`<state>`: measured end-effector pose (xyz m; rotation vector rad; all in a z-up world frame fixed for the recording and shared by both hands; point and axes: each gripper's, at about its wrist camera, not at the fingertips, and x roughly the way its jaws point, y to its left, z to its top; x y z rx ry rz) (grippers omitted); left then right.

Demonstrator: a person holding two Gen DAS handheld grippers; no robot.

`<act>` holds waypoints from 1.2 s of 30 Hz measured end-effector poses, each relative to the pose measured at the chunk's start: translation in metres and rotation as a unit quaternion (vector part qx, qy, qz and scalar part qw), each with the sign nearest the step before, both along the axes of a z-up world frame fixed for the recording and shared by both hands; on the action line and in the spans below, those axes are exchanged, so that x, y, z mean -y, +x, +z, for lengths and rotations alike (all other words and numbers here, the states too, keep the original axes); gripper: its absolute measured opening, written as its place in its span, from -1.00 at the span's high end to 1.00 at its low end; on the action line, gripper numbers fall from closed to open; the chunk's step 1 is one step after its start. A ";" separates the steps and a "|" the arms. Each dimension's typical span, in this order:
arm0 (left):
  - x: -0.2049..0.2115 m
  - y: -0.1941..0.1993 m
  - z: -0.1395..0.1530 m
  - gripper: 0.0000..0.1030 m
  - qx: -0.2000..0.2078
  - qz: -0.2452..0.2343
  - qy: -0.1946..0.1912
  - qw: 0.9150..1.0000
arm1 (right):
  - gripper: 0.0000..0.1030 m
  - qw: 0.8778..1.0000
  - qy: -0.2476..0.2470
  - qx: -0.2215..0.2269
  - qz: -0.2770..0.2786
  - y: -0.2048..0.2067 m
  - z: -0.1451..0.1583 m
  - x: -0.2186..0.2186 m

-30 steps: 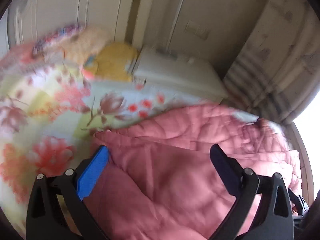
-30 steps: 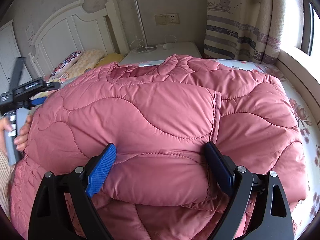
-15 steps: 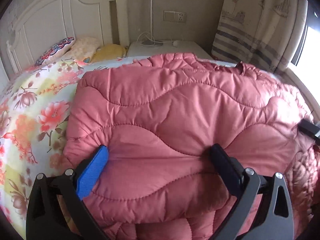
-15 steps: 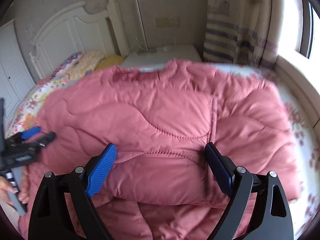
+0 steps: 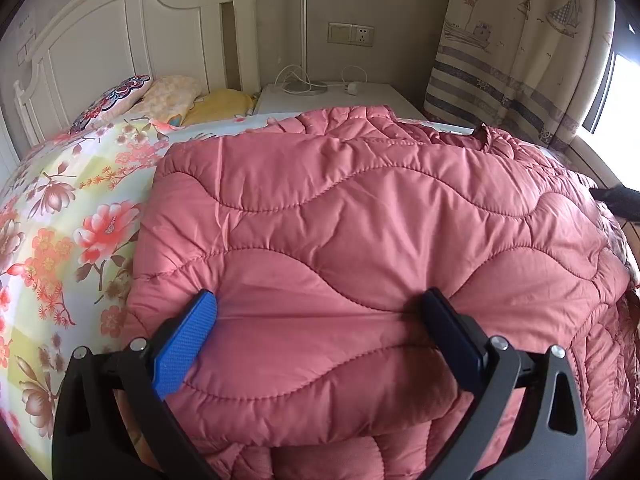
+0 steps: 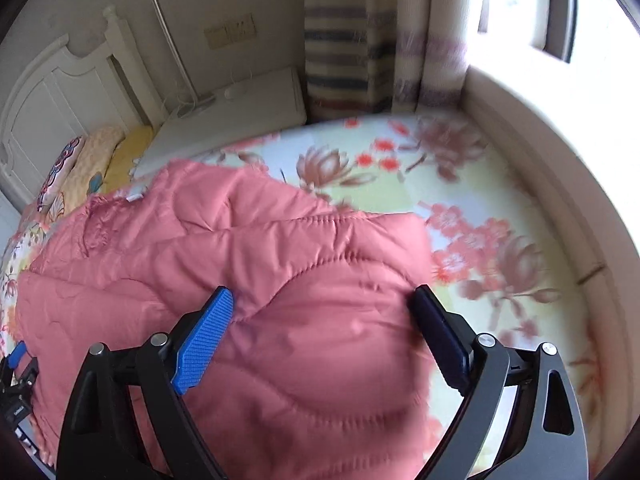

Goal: Fold large clothes

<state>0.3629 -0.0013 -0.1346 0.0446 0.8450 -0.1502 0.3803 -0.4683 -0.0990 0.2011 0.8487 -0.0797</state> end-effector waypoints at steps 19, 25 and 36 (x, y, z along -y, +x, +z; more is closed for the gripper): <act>-0.001 0.001 -0.001 -0.96 0.001 -0.001 -0.002 1.000 | -0.91 0.987 -0.089 0.025 0.135 -0.079 0.000 -0.122; 0.000 0.001 -0.001 -0.96 0.000 -0.001 0.000 1.000 | -0.91 0.986 -0.088 -0.015 0.142 -0.071 -0.037 -0.121; 0.003 -0.103 0.025 -0.96 -0.011 -0.053 -0.015 0.998 | -0.91 0.971 -0.103 -0.039 0.214 -0.154 -0.032 -0.140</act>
